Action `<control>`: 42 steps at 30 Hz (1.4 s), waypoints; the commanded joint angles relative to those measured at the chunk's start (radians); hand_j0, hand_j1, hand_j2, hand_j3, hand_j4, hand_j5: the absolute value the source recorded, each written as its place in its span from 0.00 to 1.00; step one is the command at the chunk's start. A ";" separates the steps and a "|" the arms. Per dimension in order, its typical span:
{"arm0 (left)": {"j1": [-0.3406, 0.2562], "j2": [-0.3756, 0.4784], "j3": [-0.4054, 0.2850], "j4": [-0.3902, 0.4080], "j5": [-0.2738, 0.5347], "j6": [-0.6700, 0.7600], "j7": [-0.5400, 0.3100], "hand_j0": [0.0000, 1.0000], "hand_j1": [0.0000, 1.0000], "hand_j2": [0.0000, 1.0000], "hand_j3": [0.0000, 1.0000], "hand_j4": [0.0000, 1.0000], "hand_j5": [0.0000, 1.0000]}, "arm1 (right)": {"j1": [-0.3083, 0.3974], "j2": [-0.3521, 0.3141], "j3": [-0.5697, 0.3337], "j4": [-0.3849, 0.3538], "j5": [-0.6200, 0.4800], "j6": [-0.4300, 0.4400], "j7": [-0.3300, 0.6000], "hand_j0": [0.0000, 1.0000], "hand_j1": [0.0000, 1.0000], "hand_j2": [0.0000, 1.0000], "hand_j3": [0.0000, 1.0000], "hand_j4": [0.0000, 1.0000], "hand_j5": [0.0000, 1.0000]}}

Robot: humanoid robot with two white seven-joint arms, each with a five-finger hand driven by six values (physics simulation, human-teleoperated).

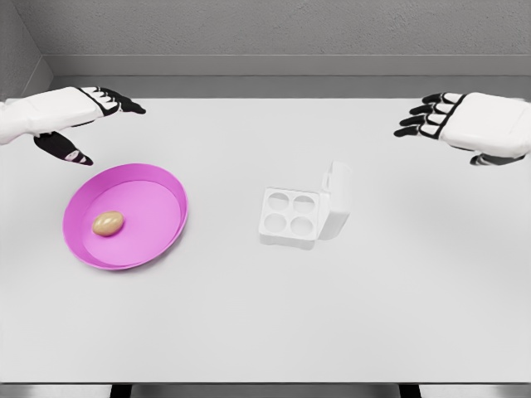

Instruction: Pack egg into the box and close the box lid

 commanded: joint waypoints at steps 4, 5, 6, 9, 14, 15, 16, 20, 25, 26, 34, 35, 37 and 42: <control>0.006 0.015 0.020 -0.011 0.008 0.002 -0.002 1.00 1.00 1.00 1.00 1.00 1.00 | -0.003 -0.010 0.003 -0.009 -0.010 0.002 0.000 1.00 1.00 1.00 1.00 1.00 1.00; 0.005 0.032 0.012 -0.028 0.009 0.002 -0.002 1.00 1.00 1.00 1.00 1.00 1.00 | 0.006 -0.010 0.005 -0.013 -0.010 0.002 0.000 1.00 1.00 1.00 1.00 1.00 1.00; 0.009 0.090 0.008 -0.106 0.009 0.002 -0.001 1.00 1.00 1.00 1.00 1.00 1.00 | 0.017 -0.010 0.005 -0.018 -0.010 0.002 0.000 1.00 1.00 1.00 1.00 1.00 1.00; 0.078 0.178 -0.040 -0.214 0.006 0.002 -0.002 1.00 1.00 1.00 1.00 1.00 1.00 | 0.046 -0.022 0.007 -0.019 -0.012 0.002 0.000 1.00 1.00 1.00 1.00 1.00 1.00; 0.090 0.187 -0.041 -0.254 0.008 0.002 -0.002 1.00 1.00 1.00 1.00 1.00 1.00 | 0.069 -0.026 0.097 -0.050 -0.009 0.002 0.000 1.00 1.00 1.00 1.00 1.00 1.00; 0.095 0.187 -0.041 -0.254 0.008 0.002 -0.002 1.00 1.00 1.00 1.00 1.00 1.00 | 0.069 -0.026 0.128 -0.059 -0.009 0.002 0.000 1.00 1.00 1.00 1.00 1.00 1.00; 0.106 0.187 -0.041 -0.254 0.006 0.002 -0.002 1.00 1.00 1.00 1.00 1.00 1.00 | 0.067 -0.026 0.163 -0.059 -0.009 0.002 0.000 1.00 1.00 1.00 1.00 1.00 1.00; 0.130 0.179 -0.043 -0.246 0.003 0.002 -0.002 1.00 1.00 1.00 1.00 1.00 1.00 | 0.072 -0.026 0.171 -0.059 -0.006 0.002 0.000 1.00 1.00 1.00 1.00 1.00 1.00; 0.149 0.176 -0.048 -0.249 -0.014 0.002 -0.002 1.00 1.00 1.00 1.00 1.00 1.00 | 0.075 -0.026 0.178 -0.059 -0.006 0.002 0.000 1.00 1.00 1.00 1.00 1.00 1.00; 0.150 0.176 -0.049 -0.251 -0.014 0.002 -0.002 1.00 1.00 1.00 1.00 1.00 1.00 | 0.075 -0.026 0.178 -0.059 -0.006 0.002 0.000 1.00 1.00 1.00 1.00 1.00 1.00; 0.169 0.158 -0.051 -0.252 -0.058 0.002 -0.004 1.00 1.00 1.00 1.00 1.00 1.00 | 0.075 -0.027 0.178 -0.058 -0.007 0.002 0.000 1.00 1.00 1.00 1.00 1.00 1.00; 0.172 0.153 -0.052 -0.251 -0.061 0.002 -0.004 1.00 1.00 1.00 1.00 1.00 1.00 | 0.075 -0.027 0.178 -0.058 -0.007 0.002 0.000 1.00 1.00 1.00 1.00 1.00 1.00; 0.173 0.147 -0.052 -0.251 -0.071 0.002 -0.004 1.00 1.00 1.00 1.00 1.00 1.00 | 0.075 -0.027 0.178 -0.058 -0.007 0.002 0.000 1.00 1.00 1.00 1.00 1.00 1.00; 0.175 0.138 -0.063 -0.251 -0.086 0.002 -0.004 0.99 0.99 0.99 0.99 0.99 0.99 | 0.077 -0.032 0.178 -0.058 -0.007 0.002 0.000 1.00 1.00 1.00 1.00 1.00 1.00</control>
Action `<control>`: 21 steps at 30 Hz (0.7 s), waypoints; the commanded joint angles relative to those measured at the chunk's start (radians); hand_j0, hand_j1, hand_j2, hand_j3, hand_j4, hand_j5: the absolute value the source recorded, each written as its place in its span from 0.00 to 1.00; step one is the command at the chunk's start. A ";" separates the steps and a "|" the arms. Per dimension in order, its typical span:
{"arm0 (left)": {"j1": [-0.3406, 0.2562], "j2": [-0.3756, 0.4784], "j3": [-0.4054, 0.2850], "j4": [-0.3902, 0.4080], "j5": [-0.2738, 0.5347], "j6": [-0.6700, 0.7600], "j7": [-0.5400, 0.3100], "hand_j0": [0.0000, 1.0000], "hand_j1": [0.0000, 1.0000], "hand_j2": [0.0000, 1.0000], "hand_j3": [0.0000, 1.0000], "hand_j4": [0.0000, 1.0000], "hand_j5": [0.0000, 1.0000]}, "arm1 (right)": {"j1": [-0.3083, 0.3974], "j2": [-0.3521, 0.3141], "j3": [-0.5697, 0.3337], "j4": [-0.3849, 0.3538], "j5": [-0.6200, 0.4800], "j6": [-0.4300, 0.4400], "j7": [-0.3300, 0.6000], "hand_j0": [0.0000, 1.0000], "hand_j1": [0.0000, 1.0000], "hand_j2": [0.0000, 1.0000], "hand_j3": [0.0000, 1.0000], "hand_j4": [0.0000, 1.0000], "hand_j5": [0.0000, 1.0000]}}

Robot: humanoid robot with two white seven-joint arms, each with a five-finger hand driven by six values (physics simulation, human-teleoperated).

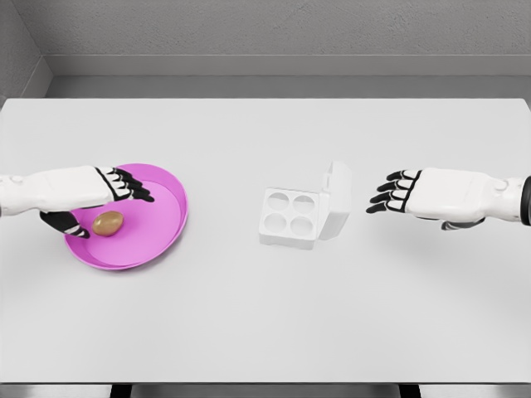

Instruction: Pack egg into the box and close the box lid

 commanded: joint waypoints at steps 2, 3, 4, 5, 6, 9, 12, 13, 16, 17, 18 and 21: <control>0.000 -0.002 -0.005 0.000 -0.003 0.002 0.002 0.97 0.97 0.97 0.97 0.97 0.97 | 0.000 -0.003 0.000 0.000 -0.004 0.002 0.000 1.00 1.00 1.00 1.00 1.00 1.00; 0.000 -0.002 -0.007 0.000 -0.003 0.002 0.000 0.97 0.97 0.97 0.97 0.97 0.97 | 0.000 -0.003 0.000 0.000 -0.004 0.002 0.000 1.00 1.00 1.00 1.00 1.00 1.00; 0.000 0.001 -0.007 0.000 -0.003 0.002 0.002 0.97 0.97 0.97 0.97 0.97 0.97 | 0.002 -0.003 0.000 0.000 -0.004 0.002 0.000 1.00 1.00 1.00 1.00 1.00 1.00; 0.002 0.003 -0.007 0.008 -0.003 0.002 0.002 0.97 0.97 0.97 0.97 0.97 0.97 | 0.002 -0.003 0.000 0.001 -0.004 0.002 0.000 1.00 1.00 1.00 1.00 1.00 1.00; 0.002 -0.002 -0.007 0.022 -0.005 0.002 0.002 0.97 0.97 0.97 0.97 0.97 0.97 | 0.002 -0.003 0.000 0.001 -0.006 0.002 0.000 1.00 1.00 1.00 1.00 1.00 1.00; 0.005 -0.014 -0.007 0.029 -0.037 0.002 0.002 0.97 0.97 0.97 0.97 0.97 0.97 | 0.002 -0.004 -0.002 0.001 -0.006 0.002 0.000 1.00 1.00 1.00 1.00 1.00 1.00; 0.006 -0.015 -0.007 0.029 -0.040 0.002 0.002 0.97 0.97 0.97 0.97 0.97 0.97 | 0.002 -0.004 -0.002 0.001 -0.006 0.002 0.000 1.00 1.00 1.00 1.00 1.00 1.00; 0.006 -0.015 -0.007 0.029 -0.047 0.002 0.002 0.97 0.97 0.97 0.97 0.97 0.97 | 0.002 -0.004 -0.002 0.001 -0.006 0.002 0.000 1.00 1.00 1.00 1.00 1.00 1.00; 0.006 -0.035 -0.007 0.063 -0.055 0.002 0.002 0.97 0.97 0.97 0.97 0.97 0.97 | 0.000 -0.018 -0.002 0.001 -0.006 0.002 0.000 1.00 1.00 1.00 1.00 1.00 1.00; 0.006 -0.035 -0.007 0.069 -0.055 0.002 0.000 0.97 0.97 0.97 0.97 0.97 0.97 | 0.000 -0.019 0.000 0.001 -0.006 0.002 0.000 1.00 1.00 1.00 1.00 1.00 1.00; 0.006 -0.040 -0.007 0.071 -0.057 0.002 0.000 0.97 0.97 0.97 0.97 0.97 0.97 | 0.000 -0.019 0.000 0.001 -0.007 0.002 0.000 1.00 1.00 1.00 1.00 1.00 1.00; 0.006 -0.052 -0.007 0.071 -0.057 0.002 -0.017 0.97 0.97 0.97 0.97 0.97 0.97 | -0.002 -0.021 0.000 0.001 -0.006 0.002 0.000 1.00 1.00 1.00 1.00 1.00 1.00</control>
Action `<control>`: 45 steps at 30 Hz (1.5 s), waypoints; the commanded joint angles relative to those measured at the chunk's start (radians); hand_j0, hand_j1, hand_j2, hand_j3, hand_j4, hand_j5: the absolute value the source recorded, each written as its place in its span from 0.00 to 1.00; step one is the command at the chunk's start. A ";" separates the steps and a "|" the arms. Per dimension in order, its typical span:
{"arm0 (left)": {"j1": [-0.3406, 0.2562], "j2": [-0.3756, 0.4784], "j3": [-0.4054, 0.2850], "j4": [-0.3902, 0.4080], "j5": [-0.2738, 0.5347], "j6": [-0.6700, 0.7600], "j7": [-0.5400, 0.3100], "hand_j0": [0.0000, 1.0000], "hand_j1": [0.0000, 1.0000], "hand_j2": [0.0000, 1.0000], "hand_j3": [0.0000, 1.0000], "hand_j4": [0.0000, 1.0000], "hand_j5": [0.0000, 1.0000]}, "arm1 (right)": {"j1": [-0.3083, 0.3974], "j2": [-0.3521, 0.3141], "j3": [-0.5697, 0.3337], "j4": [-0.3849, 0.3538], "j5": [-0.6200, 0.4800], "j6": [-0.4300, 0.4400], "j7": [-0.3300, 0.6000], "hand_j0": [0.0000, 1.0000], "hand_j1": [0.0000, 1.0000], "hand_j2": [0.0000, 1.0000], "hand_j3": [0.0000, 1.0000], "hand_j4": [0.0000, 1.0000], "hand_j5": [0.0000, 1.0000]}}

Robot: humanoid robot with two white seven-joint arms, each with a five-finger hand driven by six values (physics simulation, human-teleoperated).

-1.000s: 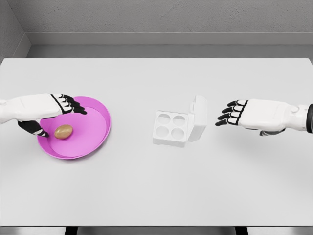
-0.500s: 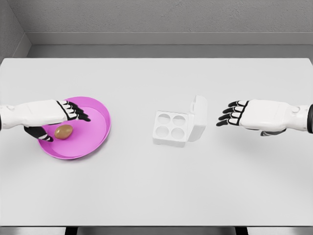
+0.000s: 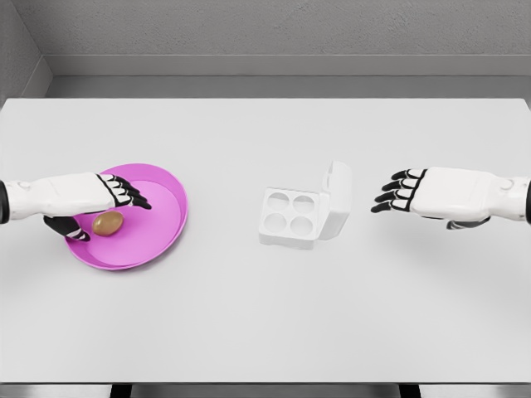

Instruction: Pack egg into the box and close the box lid

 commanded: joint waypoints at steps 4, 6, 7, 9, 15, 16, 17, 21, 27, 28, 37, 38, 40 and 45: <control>0.005 -0.009 -0.001 0.005 0.004 0.002 -0.018 0.92 0.92 0.92 0.92 0.92 0.92 | 0.000 -0.025 0.000 -0.001 -0.004 0.002 0.000 1.00 1.00 1.00 1.00 1.00 1.00; 0.006 -0.011 -0.001 0.003 -0.014 0.002 -0.018 0.89 0.89 0.89 0.89 0.89 0.89 | 0.002 -0.028 0.000 -0.001 -0.004 0.002 0.000 1.00 1.00 1.00 1.00 1.00 1.00; 0.006 -0.011 -0.001 0.003 -0.014 0.002 -0.018 0.89 0.89 0.89 0.89 0.89 0.89 | 0.002 -0.028 0.000 -0.001 -0.004 0.002 0.000 1.00 1.00 1.00 1.00 1.00 1.00; 0.006 -0.011 -0.001 0.004 -0.014 0.002 -0.018 0.89 0.89 0.89 0.89 0.89 0.89 | 0.002 -0.030 0.000 -0.001 -0.004 0.002 0.000 1.00 1.00 1.00 1.00 1.00 1.00; 0.008 -0.011 -0.001 0.005 -0.017 0.002 -0.018 0.89 0.89 0.89 0.89 0.89 0.89 | 0.002 -0.041 0.002 -0.001 -0.004 0.002 0.000 1.00 1.00 1.00 1.00 1.00 1.00; 0.008 -0.024 -0.001 0.005 -0.023 0.002 -0.018 0.89 0.89 0.89 0.89 0.89 0.89 | 0.002 -0.041 0.000 -0.001 -0.004 0.002 0.000 1.00 1.00 1.00 1.00 1.00 1.00; 0.008 -0.031 -0.001 0.005 -0.029 0.002 -0.018 0.89 0.89 0.89 0.89 0.89 0.89 | 0.000 -0.041 0.000 -0.003 -0.004 0.002 0.000 1.00 1.00 1.00 1.00 1.00 1.00; 0.008 -0.034 0.001 0.008 -0.033 0.002 -0.019 0.89 0.89 0.89 0.89 0.89 0.89 | 0.000 -0.042 0.000 -0.003 -0.004 0.002 0.000 1.00 1.00 1.00 1.00 1.00 1.00; 0.008 -0.037 0.007 0.066 -0.066 0.002 -0.019 0.89 0.89 0.89 0.89 0.89 0.89 | 0.002 -0.042 0.002 -0.003 -0.004 0.002 0.000 1.00 1.00 1.00 1.00 1.00 1.00; 0.008 -0.035 0.009 0.068 -0.068 0.002 -0.019 0.89 0.89 0.89 0.89 0.89 0.89 | 0.002 -0.044 0.002 -0.003 -0.004 0.002 0.000 1.00 1.00 1.00 1.00 1.00 1.00; 0.008 -0.048 0.007 0.068 -0.072 0.002 -0.021 0.78 0.78 0.78 0.78 0.78 0.78 | 0.002 -0.044 0.008 -0.003 -0.004 0.002 0.000 1.00 1.00 1.00 1.00 1.00 1.00; 0.008 -0.048 0.007 0.069 -0.072 0.002 -0.021 0.77 0.77 0.77 0.77 0.77 0.77 | 0.002 -0.044 0.008 -0.003 -0.004 0.002 0.000 1.00 1.00 1.00 1.00 1.00 1.00; 0.008 -0.049 0.006 0.069 -0.072 0.002 -0.022 0.77 0.77 0.77 0.77 0.77 0.77 | 0.002 -0.044 0.008 -0.003 -0.004 0.002 0.000 1.00 1.00 1.00 1.00 1.00 1.00; 0.006 -0.048 0.004 0.068 -0.072 0.002 -0.027 0.71 0.71 0.71 0.71 0.71 0.71 | 0.002 -0.044 0.008 -0.003 -0.005 0.002 0.000 1.00 1.00 1.00 1.00 1.00 1.00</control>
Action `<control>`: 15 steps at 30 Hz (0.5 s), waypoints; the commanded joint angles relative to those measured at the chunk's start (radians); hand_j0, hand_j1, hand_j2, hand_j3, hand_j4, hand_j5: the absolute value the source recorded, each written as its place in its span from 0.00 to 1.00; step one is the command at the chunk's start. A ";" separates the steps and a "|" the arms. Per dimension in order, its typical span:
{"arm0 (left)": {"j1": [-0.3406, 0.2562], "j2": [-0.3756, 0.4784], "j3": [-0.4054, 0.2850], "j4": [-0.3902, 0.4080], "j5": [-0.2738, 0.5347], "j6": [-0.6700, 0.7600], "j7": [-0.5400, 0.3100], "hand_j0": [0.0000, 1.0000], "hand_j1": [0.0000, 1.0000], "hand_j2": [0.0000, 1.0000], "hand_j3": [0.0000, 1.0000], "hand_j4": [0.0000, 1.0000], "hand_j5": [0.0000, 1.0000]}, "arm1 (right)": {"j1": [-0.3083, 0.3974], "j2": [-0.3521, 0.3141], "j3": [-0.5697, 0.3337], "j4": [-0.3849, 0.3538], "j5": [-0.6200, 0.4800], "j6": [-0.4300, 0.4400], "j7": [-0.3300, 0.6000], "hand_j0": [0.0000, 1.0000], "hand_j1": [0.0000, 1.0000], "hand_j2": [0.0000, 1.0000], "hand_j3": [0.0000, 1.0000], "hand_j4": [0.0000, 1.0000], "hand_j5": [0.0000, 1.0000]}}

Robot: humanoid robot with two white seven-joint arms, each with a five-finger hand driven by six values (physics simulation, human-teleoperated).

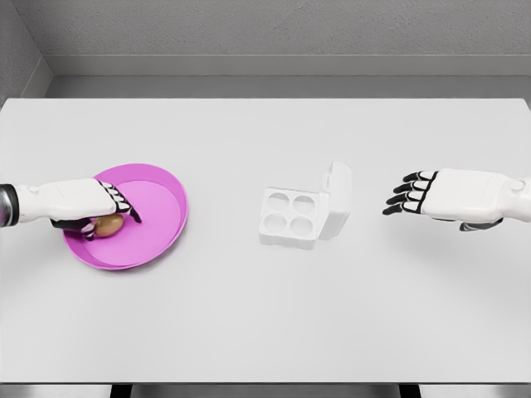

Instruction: Pack egg into the box and close the box lid

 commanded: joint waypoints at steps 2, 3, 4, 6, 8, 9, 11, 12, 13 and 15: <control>0.000 0.001 -0.002 0.000 0.003 -0.002 -0.005 0.65 0.65 0.65 0.65 0.65 0.65 | 0.000 -0.001 0.000 0.000 -0.004 0.002 0.000 1.00 1.00 1.00 1.00 1.00 1.00; 0.000 0.001 -0.002 0.000 0.004 -0.002 -0.005 0.63 0.63 0.63 0.63 0.63 0.63 | 0.000 -0.001 0.000 0.000 -0.004 0.002 0.000 1.00 1.00 1.00 1.00 1.00 1.00; 0.000 0.001 -0.002 0.000 0.004 -0.002 -0.005 0.62 0.62 0.62 0.62 0.62 0.62 | 0.000 -0.001 0.000 0.000 -0.004 0.002 0.000 1.00 1.00 1.00 1.00 1.00 1.00; 0.000 0.001 -0.002 -0.002 0.004 -0.002 -0.005 0.60 0.60 0.60 0.60 0.60 0.60 | 0.000 -0.001 0.000 0.000 -0.005 0.002 0.000 1.00 1.00 1.00 1.00 1.00 1.00; 0.000 0.003 -0.002 -0.002 0.004 -0.002 -0.005 0.55 0.55 0.55 0.55 0.55 0.55 | 0.000 -0.001 0.000 0.000 -0.005 0.002 0.000 1.00 1.00 1.00 1.00 1.00 1.00; 0.002 0.001 -0.002 -0.003 0.004 -0.002 -0.005 0.54 0.54 0.54 0.54 0.54 0.54 | 0.000 -0.001 0.000 0.000 -0.004 0.002 0.000 1.00 1.00 1.00 1.00 1.00 1.00; 0.002 0.001 -0.002 -0.003 0.004 -0.002 -0.005 0.54 0.54 0.54 0.54 0.54 0.54 | 0.000 -0.001 0.000 0.000 -0.004 0.002 0.000 1.00 1.00 1.00 1.00 1.00 1.00; 0.002 0.003 -0.005 -0.003 0.004 -0.002 -0.005 0.49 0.49 0.49 0.49 0.49 0.49 | 0.000 -0.001 0.000 0.000 -0.004 0.002 0.000 1.00 1.00 1.00 1.00 1.00 1.00; 0.002 0.004 -0.005 -0.005 0.004 -0.002 -0.005 0.49 0.49 0.49 0.49 0.49 0.49 | 0.000 -0.001 0.000 0.000 -0.004 0.002 0.000 1.00 1.00 1.00 1.00 1.00 1.00; 0.000 0.009 -0.005 -0.006 0.006 -0.002 -0.005 0.49 0.49 0.49 0.49 0.49 0.49 | 0.000 -0.001 0.000 0.000 -0.004 0.002 0.000 1.00 1.00 1.00 1.00 1.00 1.00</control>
